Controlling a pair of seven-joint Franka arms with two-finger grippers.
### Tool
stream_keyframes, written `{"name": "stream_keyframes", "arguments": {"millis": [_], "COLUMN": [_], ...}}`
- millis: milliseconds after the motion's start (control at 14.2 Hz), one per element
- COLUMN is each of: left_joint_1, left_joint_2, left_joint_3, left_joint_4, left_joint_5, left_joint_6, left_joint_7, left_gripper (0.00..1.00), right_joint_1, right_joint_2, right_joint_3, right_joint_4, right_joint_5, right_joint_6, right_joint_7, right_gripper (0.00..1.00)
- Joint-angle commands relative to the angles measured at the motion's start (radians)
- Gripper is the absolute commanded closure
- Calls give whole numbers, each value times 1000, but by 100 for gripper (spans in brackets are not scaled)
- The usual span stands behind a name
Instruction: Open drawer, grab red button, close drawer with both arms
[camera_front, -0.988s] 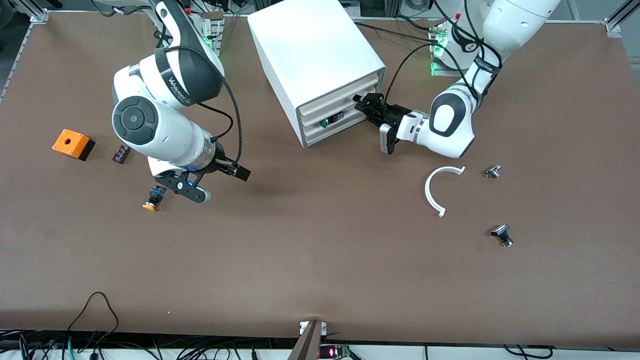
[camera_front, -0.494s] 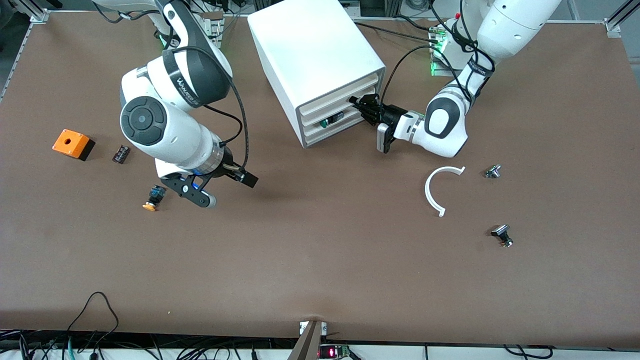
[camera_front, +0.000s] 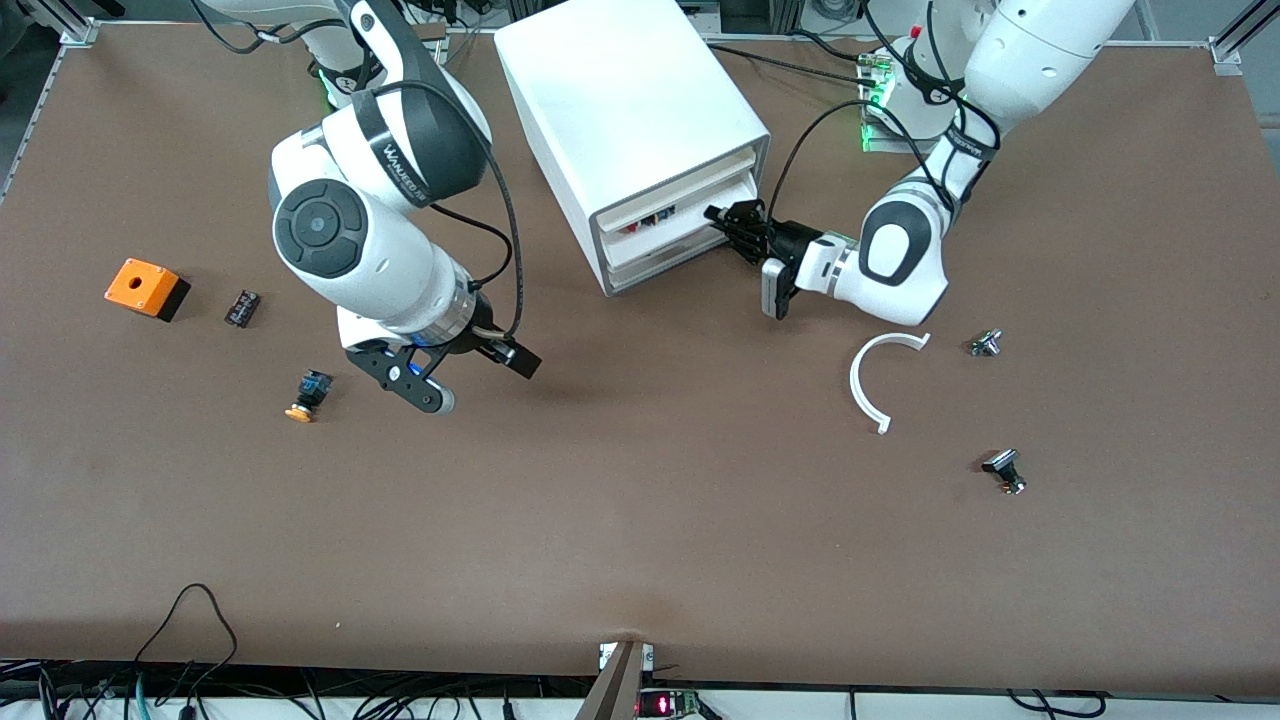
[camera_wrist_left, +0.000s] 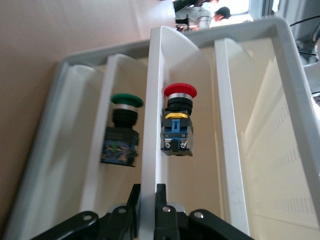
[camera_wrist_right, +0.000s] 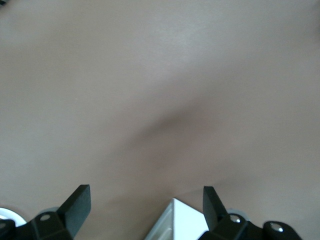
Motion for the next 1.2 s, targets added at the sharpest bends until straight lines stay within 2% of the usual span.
{"name": "stream_keyframes", "arguments": {"millis": [0,353,494,846,917,988,1129], "left_joint_1": [48,103,117,137,138,143,152], "left_joint_2": [6,71,91,91,91,89,77], "left_joint_3": [-4,-4,-4,-3,-4,-4,-4], "left_joint_4": [118,227,255,266,266,266,275], "left_joint_5": [110,189,232,250,252,256,282], "left_joint_6": [-7,-10,-9,-9,-9,-10,-11], "left_joint_7": [-134,-160,-160,-160,-160,-157,-161], "left_gripper": [100,100,100,100,94,1,0], "right_joint_1": [37,131,169,293,309,330,361], "right_joint_2": [19,82,94,151,162,171,199], "right_joint_3": [-10,-14,-14,-16,-16,-14,-13], "right_joint_4": [37,147,158,159,159,159,159], "right_joint_5": [-5,-28,-31,-56,-56,-56,-56], "right_joint_6": [35,72,75,75,77,80,106], "right_joint_7": [66,241,316,535,567,601,663], "right_gripper": [1,1,1,1,1,1,1]}}
